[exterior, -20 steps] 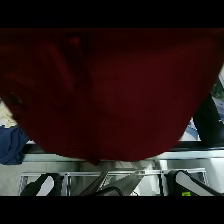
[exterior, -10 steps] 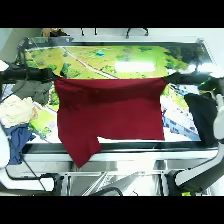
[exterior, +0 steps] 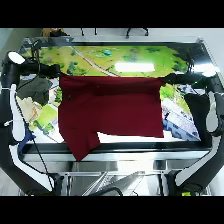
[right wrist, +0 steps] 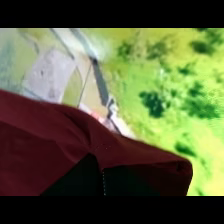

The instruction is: Fold the shirts.

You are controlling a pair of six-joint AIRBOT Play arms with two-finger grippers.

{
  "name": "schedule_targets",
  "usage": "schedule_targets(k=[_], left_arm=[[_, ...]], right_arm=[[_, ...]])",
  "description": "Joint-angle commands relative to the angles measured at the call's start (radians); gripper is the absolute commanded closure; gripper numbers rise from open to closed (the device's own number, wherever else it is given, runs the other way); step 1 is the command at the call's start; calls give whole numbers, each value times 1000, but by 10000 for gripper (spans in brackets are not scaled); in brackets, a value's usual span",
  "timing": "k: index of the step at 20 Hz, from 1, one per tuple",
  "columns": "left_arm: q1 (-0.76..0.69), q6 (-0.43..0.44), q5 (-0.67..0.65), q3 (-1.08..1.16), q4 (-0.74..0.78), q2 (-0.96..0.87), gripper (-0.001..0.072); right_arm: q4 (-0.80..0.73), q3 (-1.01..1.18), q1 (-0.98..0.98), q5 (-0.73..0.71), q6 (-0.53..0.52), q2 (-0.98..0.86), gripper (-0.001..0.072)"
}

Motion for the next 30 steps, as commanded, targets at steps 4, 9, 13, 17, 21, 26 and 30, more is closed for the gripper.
schedule_targets(k=[4,9,13,17,21,26,30], left_arm=[[-89,-67,-59,-12,346,-27,696],[-97,-67,5,-93,344,-27,696],[-106,-65,58,-143,343,-27,695],[-109,-67,39,-118,340,-27,614],[-93,-87,-143,52,343,-26,20],[-6,-192,-308,-108,269,117,21],[49,-200,-308,-566,159,341,21]], right_arm=[[-320,11,51,64,156,5,694],[-350,-70,92,20,172,6,694],[-359,-81,105,-14,190,5,693],[-360,-80,119,-7,201,11,312],[-468,-80,93,46,270,115,316],[-502,-198,-34,193,335,272,330],[-490,-580,-121,186,334,439,329]])
